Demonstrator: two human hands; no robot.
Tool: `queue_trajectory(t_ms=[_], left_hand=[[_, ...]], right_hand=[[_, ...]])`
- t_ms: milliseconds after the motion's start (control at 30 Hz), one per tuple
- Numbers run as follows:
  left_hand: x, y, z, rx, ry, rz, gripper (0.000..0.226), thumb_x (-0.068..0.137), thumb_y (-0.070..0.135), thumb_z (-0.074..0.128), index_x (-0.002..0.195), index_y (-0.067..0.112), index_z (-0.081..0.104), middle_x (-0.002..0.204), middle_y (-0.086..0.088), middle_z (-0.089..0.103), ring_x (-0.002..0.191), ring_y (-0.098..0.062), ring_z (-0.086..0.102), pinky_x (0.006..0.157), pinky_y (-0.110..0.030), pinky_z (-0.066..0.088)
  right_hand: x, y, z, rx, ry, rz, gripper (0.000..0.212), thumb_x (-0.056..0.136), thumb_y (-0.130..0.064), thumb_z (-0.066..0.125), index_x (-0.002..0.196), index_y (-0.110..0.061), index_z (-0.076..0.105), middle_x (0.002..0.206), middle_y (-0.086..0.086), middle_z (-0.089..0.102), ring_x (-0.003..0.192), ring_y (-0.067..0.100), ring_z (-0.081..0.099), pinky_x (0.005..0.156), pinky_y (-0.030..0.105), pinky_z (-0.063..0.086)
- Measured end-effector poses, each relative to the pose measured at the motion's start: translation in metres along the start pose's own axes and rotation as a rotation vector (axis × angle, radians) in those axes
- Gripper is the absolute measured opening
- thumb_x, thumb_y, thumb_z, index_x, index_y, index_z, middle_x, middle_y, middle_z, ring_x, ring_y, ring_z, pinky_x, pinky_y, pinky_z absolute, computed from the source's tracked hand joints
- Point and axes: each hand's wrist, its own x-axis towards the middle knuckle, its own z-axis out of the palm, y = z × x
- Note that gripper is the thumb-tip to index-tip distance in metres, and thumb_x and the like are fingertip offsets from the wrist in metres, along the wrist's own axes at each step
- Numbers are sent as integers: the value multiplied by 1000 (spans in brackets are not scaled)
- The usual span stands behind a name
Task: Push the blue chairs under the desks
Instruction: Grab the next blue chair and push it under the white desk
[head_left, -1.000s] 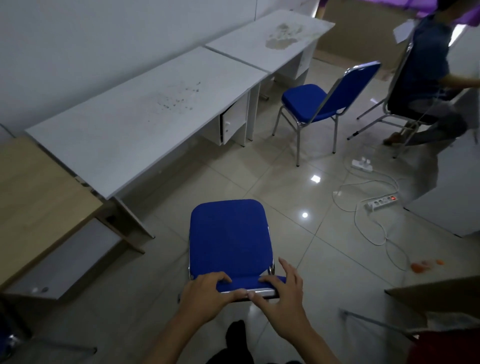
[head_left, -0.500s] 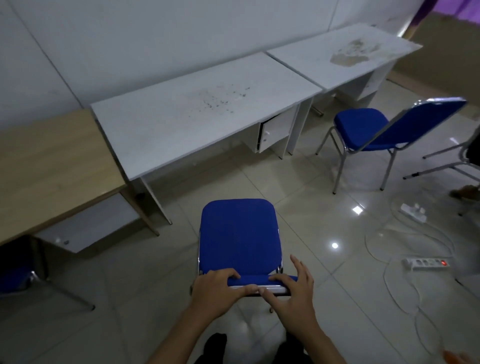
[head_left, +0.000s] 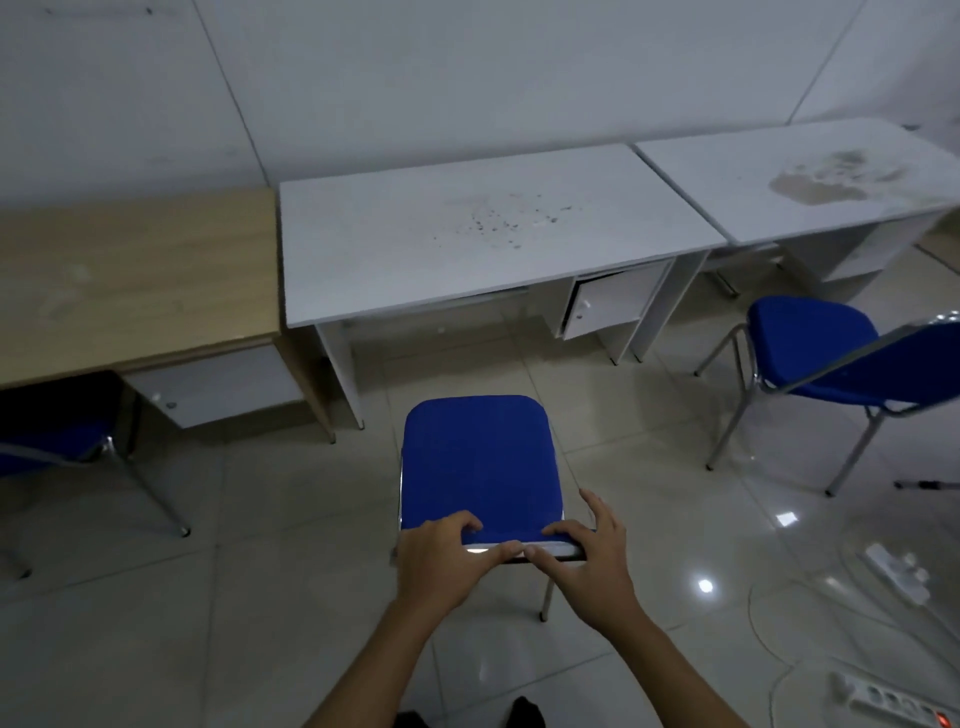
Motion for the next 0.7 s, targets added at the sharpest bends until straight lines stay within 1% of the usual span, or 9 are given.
queue_trajectory(t_ms=[67,100,167,300,400,467,567,700], left_hand=[[-3,14,14,-7,125,-115,114,48,113,39,129,38,65,136,14,61,129,-18,55,107,-47,47],[-3,20,18,-31,156,-174,117,47,112,43,135,37,61,147,8,54,136,-23,48,109,-51,45],[2,30,23,-102,168,-231,112,46,107,55,133,37,61,157,3,45,143,-28,39,109,-56,44],[27,38,23,-156,167,-243,89,47,99,67,110,36,70,157,5,46,148,-26,32,111,-59,41],[49,39,22,-192,197,-238,76,50,93,75,99,35,71,157,4,47,149,-26,31,112,-60,40],[65,40,19,-206,209,-240,72,51,91,77,96,35,70,157,4,47,149,-25,31,112,-60,41],[92,45,16,-218,222,-248,70,50,91,78,93,36,69,157,4,48,149,-25,32,112,-60,42],[125,51,11,-237,251,-256,74,45,96,71,90,38,67,156,4,49,148,-25,33,110,-59,44]], right_hand=[[16,6,-14,-12,-39,-12,44,67,-75,75,96,-42,72,163,-10,25,143,1,12,114,41,25],[24,8,-18,-27,-53,-14,39,70,-68,79,97,-41,72,165,-6,25,148,6,12,115,42,25],[39,12,-25,-44,-82,-11,32,73,-59,83,97,-40,72,167,-2,24,152,14,11,117,46,26],[66,13,-32,-49,-97,-23,30,73,-61,82,94,-42,71,166,-4,24,150,14,14,115,48,32],[92,12,-32,-60,-96,-45,31,73,-63,81,94,-41,71,166,-3,25,149,15,16,116,49,33],[109,10,-31,-75,-90,-61,33,74,-64,80,95,-40,71,166,-1,26,151,18,16,117,51,32],[140,10,-31,-84,-89,-86,33,74,-65,79,94,-40,71,165,0,28,152,20,17,116,50,31],[181,9,-30,-85,-95,-104,33,72,-67,78,91,-41,70,166,-1,28,152,21,17,116,50,30]])
